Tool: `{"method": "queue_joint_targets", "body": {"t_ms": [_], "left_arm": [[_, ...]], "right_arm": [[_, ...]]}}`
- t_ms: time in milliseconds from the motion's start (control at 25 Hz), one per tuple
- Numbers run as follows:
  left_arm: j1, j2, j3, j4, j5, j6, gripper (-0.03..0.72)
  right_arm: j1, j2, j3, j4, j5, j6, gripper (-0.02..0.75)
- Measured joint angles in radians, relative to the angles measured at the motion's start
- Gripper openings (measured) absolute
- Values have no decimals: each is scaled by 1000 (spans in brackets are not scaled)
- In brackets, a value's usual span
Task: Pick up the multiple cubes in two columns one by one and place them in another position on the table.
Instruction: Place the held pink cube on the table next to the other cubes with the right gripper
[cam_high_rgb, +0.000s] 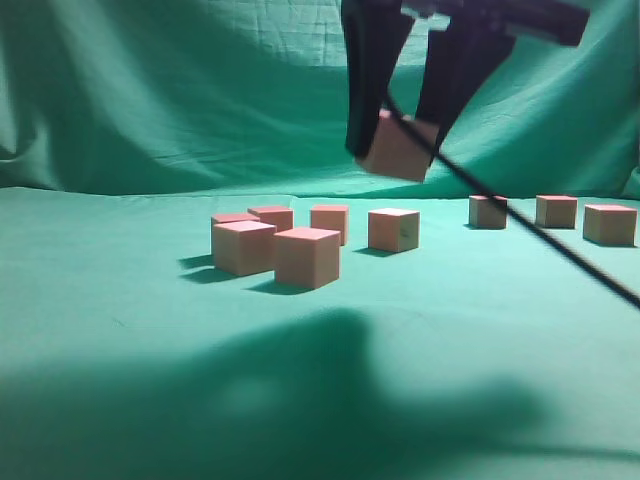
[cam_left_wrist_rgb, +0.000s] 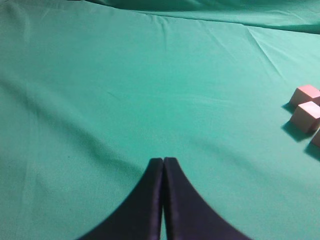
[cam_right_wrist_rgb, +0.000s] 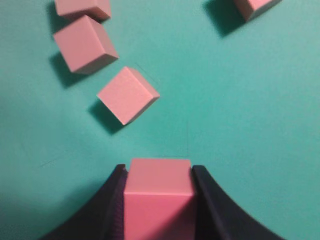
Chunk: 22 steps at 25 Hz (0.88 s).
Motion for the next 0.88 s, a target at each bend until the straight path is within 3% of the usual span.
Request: {"method": "queue_joint_targets", "body": {"t_ms": [880], "left_arm": [[0,0,0,0,0,0,0]], "right_arm": [[0,187,4,0,-63,5,260]]}}
